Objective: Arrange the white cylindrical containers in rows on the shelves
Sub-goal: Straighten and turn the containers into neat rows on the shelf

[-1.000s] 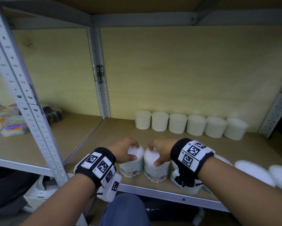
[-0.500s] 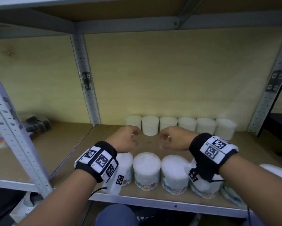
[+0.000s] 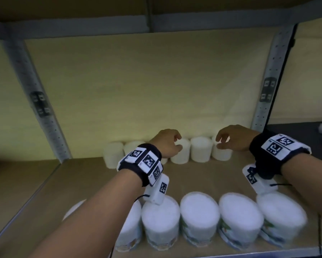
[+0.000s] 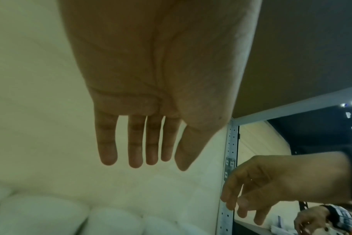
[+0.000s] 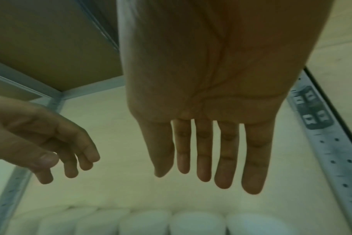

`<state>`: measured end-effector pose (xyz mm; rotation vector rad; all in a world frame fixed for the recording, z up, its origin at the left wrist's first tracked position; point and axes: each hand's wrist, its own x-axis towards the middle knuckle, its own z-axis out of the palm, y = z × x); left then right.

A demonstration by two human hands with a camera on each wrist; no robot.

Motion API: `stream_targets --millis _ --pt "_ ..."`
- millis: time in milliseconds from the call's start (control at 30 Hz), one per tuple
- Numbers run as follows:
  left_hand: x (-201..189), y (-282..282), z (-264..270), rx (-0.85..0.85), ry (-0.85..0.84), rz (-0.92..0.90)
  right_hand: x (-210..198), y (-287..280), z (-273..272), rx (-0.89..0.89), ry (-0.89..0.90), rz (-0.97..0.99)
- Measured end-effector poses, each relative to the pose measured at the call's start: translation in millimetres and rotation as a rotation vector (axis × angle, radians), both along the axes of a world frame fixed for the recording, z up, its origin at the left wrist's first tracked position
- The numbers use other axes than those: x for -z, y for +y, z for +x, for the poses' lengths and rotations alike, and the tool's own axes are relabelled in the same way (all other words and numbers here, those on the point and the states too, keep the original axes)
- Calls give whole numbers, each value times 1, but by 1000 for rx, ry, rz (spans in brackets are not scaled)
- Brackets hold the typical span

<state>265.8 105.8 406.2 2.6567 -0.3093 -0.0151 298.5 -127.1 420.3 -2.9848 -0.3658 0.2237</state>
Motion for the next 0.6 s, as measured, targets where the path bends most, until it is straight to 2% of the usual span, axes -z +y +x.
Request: stream_targets --millis 300,600 --pt "19 -68 85 45 73 92 26 -50 69 127 -10 -10" --pt "52 -102 151 34 103 222 58 -50 129 102 -18 -81"
